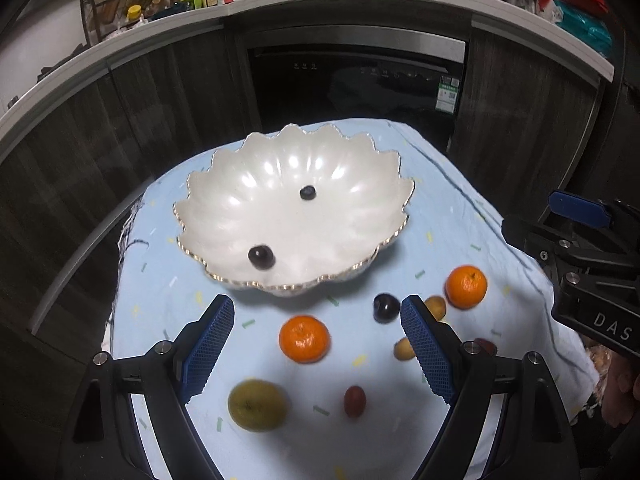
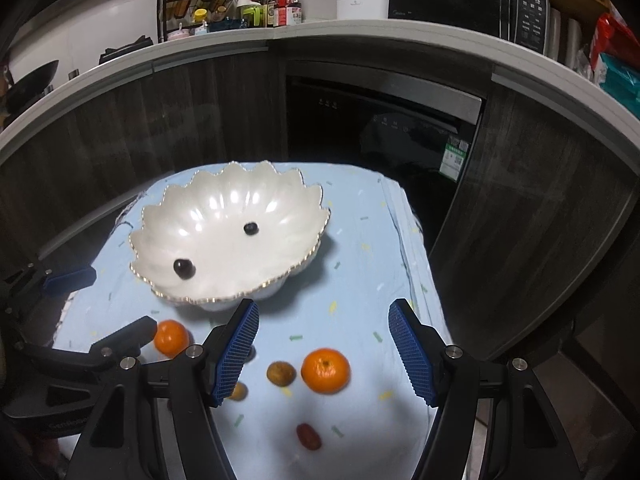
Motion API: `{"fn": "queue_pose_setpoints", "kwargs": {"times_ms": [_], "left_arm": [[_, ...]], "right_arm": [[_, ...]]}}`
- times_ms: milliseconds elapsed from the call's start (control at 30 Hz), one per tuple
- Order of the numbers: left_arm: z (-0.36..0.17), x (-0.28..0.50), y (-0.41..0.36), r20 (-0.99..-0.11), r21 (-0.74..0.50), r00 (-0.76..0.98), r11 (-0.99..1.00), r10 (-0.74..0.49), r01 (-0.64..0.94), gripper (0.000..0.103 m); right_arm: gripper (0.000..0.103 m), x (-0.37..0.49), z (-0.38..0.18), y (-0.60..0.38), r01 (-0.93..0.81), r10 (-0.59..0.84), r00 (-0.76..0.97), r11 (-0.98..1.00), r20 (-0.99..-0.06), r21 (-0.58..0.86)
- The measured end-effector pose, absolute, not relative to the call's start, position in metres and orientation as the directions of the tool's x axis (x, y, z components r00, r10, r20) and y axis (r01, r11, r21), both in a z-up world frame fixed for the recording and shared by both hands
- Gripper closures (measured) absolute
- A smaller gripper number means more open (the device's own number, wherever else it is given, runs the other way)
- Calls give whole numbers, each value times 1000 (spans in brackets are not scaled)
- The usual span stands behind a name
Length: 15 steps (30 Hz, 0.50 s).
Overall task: Organize fruits
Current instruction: 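Move both grippers back toward the remaining fruits on the cloth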
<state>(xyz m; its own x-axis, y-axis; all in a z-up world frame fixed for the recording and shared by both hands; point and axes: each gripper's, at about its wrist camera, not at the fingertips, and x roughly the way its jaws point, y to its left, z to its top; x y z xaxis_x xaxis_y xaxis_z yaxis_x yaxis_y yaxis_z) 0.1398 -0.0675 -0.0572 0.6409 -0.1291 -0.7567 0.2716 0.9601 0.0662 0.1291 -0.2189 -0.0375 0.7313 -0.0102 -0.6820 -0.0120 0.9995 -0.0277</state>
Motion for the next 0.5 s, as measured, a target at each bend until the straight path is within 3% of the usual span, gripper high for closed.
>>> {"fn": "queue_pose_setpoints", "kwargs": {"times_ms": [500], "left_arm": [[-94,115,-69,-763,32,624,954,-168,297,17]], "right_arm": [[34,100,-79,-218,-14,-29,707,998,-706,-56]]}}
